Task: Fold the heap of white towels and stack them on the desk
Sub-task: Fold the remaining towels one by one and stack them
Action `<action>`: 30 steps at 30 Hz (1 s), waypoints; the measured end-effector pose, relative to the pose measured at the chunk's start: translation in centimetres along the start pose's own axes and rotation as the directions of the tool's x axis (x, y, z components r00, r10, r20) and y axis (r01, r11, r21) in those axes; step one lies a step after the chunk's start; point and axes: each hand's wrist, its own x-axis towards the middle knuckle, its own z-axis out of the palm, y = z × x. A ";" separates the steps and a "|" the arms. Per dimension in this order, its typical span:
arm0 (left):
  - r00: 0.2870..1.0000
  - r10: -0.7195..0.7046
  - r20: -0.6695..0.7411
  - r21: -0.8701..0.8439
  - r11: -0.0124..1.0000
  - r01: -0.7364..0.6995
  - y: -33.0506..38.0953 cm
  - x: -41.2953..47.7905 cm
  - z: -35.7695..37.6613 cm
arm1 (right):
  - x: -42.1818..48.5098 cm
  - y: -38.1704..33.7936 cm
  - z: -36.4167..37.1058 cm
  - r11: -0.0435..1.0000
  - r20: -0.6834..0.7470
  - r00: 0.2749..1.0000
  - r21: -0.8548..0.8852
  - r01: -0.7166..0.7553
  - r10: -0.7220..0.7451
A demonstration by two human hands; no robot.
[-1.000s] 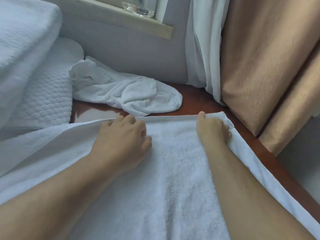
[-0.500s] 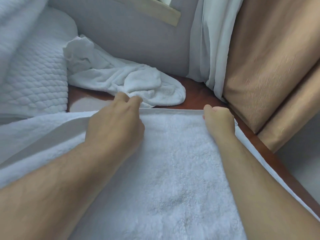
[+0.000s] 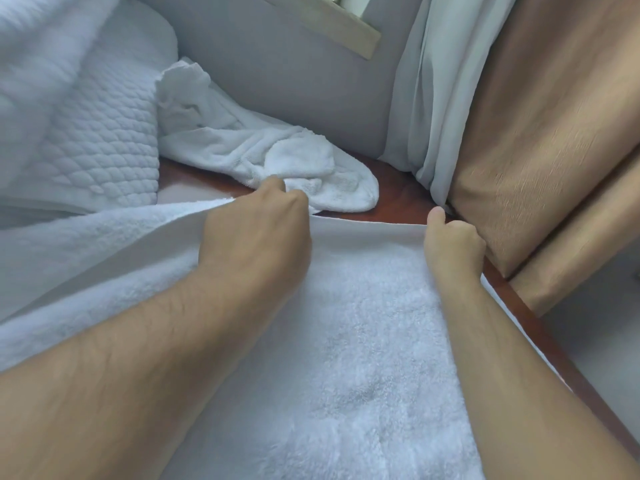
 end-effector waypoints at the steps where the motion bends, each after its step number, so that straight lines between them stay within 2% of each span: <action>1: 1.000 0.018 -0.006 0.014 1.000 -0.018 0.3 -0.1 -0.2 | 0.3 0.2 -0.2 0.997 0.039 0.999 -0.066 -0.026 0.029; 3: 0.998 0.068 -0.009 0.042 0.997 -0.067 1.1 -0.4 -0.6 | 0.9 0.6 -0.6 0.989 0.139 0.987 -0.138 -0.062 0.082; 5: 0.991 0.131 0.009 0.056 0.990 -0.132 2.0 -0.9 -0.5 | 1.4 1.2 -0.9 0.987 0.205 0.973 -0.139 -0.082 0.110; 10: 0.967 0.247 0.061 0.072 0.965 -0.251 4.0 -2.8 0.4 | 1.9 1.1 -1.0 0.981 0.279 0.944 -0.124 -0.147 0.176; 14: 0.949 0.309 0.056 0.041 0.949 -0.311 5.2 -4.1 0.1 | 1.9 1.5 -0.9 0.994 0.323 0.946 -0.112 0.009 0.027; 17: 0.922 0.384 0.040 0.010 0.923 -0.385 6.2 -5.3 -0.1 | 2.0 2.1 -0.5 0.993 0.265 0.964 -0.115 0.030 0.001; 20: 0.893 0.445 0.067 -0.006 0.895 -0.446 6.5 -5.9 -0.5 | 2.1 2.5 -0.1 0.977 0.141 0.976 0.116 -0.181 0.164; 21: 0.885 0.459 0.071 0.000 0.888 -0.461 6.4 -5.9 -0.3 | 2.1 2.7 -0.1 0.939 0.131 0.964 0.232 -0.255 0.229; 23: 0.880 0.473 0.041 0.029 0.880 -0.474 5.9 -5.6 0.4 | 2.1 3.3 -0.5 0.798 0.191 0.929 0.476 -0.371 0.317; 26: 0.888 0.460 -0.015 0.080 0.886 -0.457 4.7 -4.3 1.5 | 2.1 4.4 -1.2 0.512 0.320 0.905 0.748 -0.422 0.279; 28: 0.909 0.416 0.018 0.075 0.906 -0.416 3.8 -3.4 1.9 | 1.9 4.6 -2.1 0.361 0.414 0.891 0.815 -0.453 0.186; 30: 0.924 0.383 0.018 0.070 0.921 -0.383 3.2 -2.8 2.0 | 1.6 4.3 -3.2 0.383 0.528 0.842 0.760 -0.525 0.106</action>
